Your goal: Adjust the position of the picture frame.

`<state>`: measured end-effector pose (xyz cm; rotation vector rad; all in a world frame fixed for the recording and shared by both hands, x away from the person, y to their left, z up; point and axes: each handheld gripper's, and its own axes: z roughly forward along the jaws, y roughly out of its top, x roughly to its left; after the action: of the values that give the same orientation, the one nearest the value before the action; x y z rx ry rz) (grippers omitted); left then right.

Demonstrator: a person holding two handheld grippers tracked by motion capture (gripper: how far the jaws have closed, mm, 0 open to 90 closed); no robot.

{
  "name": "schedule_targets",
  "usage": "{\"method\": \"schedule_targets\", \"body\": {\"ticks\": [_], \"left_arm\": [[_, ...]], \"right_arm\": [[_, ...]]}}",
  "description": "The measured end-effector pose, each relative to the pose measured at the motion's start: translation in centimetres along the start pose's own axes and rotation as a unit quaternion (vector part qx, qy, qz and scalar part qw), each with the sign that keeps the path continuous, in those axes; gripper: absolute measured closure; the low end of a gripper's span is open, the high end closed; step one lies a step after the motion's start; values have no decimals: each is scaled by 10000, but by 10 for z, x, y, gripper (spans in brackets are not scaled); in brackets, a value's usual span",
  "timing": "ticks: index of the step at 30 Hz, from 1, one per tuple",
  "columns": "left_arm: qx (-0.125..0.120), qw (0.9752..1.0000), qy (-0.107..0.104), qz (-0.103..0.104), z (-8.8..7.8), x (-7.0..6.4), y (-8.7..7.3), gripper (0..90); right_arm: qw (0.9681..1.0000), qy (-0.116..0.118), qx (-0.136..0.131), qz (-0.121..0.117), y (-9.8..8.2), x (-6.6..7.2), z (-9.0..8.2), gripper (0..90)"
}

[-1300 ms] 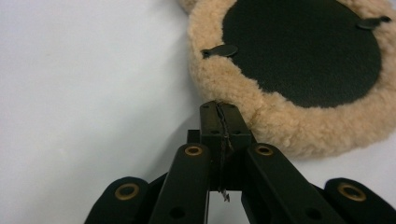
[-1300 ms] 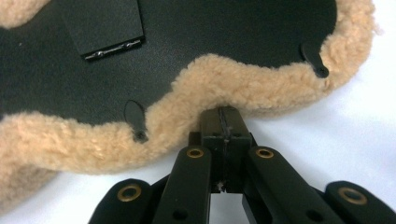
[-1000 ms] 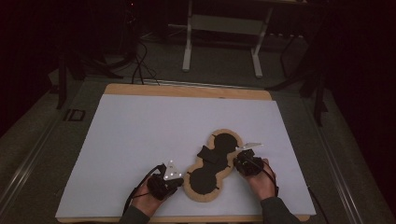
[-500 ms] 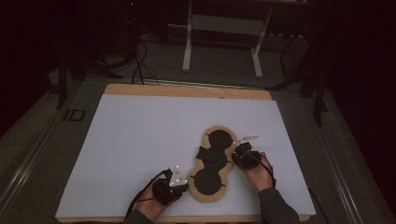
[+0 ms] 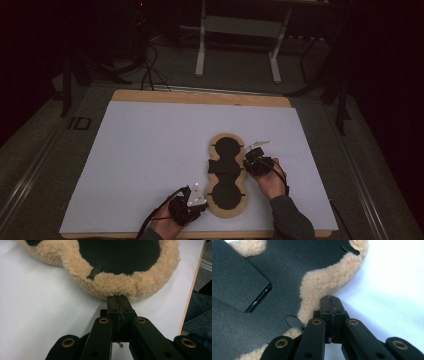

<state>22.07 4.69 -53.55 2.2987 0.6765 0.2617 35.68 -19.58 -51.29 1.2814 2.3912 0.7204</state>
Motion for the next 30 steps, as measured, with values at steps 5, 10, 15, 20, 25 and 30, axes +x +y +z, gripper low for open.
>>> {"method": "schedule_targets", "body": {"ticks": [5, 10, 15, 20, 25, 30], "left_arm": [[-30, 10000, -11, -15, 2, -3, 1, 900], [-19, 10000, -13, -13, 3, -5, 1, 900], [8, 10000, 4, 14, 4, -6, 1, 900], [-3, 10000, 12, 33, 4, -6, 1, 900], [-34, 10000, -20, 50, 5, -8, 2, 900], [-56, 9999, -90, 50, 7, -8, 3, 900]], "right_arm": [[10000, 37, 33, 17, 5, 1, 3, 900], [10000, 12, 41, -18, 9, 3, 5, 900], [10000, -23, 67, -63, 14, 6, 9, 900], [10000, -38, 78, -49, 19, 9, 11, 900], [9999, -104, 58, -83, 26, 16, 16, 900], [9998, -175, 28, -98, 29, 21, 19, 900]]}}
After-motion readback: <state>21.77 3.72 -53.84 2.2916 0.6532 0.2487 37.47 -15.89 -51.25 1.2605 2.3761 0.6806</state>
